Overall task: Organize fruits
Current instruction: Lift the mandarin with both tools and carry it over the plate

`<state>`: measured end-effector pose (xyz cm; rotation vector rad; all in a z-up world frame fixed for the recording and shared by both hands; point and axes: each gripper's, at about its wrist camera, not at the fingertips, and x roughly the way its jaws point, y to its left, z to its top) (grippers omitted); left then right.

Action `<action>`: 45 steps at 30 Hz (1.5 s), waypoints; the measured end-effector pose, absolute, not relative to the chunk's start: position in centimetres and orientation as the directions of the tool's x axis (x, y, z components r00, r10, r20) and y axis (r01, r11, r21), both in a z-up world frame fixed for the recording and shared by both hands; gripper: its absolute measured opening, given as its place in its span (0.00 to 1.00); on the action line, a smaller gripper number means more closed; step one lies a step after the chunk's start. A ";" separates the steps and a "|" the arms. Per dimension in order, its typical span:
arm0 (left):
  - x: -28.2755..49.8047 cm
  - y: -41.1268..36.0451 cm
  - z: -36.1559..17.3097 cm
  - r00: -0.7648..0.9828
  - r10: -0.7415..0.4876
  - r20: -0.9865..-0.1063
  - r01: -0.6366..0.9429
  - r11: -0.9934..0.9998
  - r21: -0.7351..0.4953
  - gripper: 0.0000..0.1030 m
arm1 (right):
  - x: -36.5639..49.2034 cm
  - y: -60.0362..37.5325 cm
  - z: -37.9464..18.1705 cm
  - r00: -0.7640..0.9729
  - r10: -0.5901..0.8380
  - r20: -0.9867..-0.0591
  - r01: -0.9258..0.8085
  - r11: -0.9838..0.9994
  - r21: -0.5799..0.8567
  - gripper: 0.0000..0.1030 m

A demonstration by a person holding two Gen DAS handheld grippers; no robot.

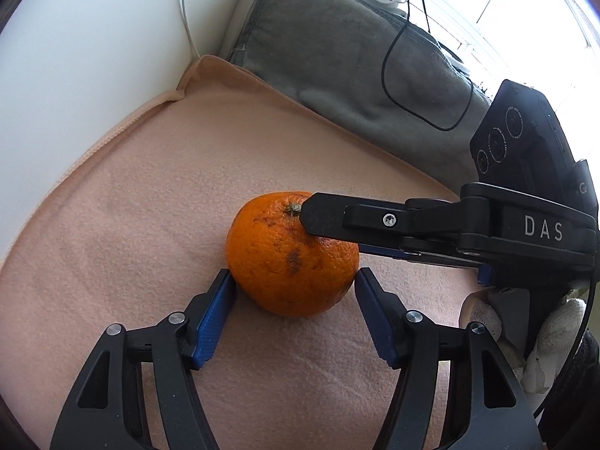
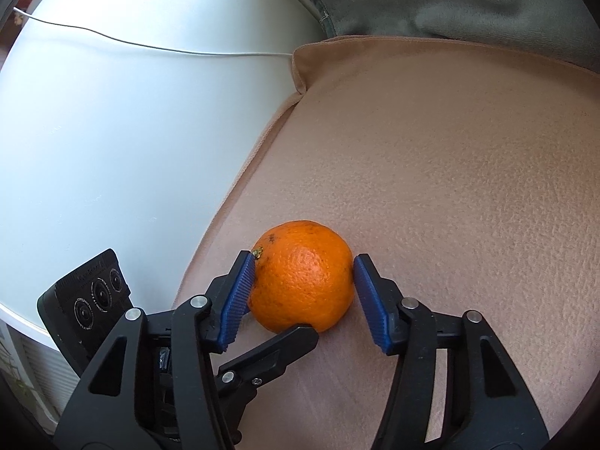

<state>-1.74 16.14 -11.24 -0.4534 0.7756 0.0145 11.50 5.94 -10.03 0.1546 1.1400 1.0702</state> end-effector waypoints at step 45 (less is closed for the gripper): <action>8.8 -4.4 -6.6 0.678 -0.413 -0.607 0.246 0.907 -0.343 0.64 | 14.9 -19.0 -3.2 0.416 0.666 -0.619 -0.442 0.743 0.503 0.56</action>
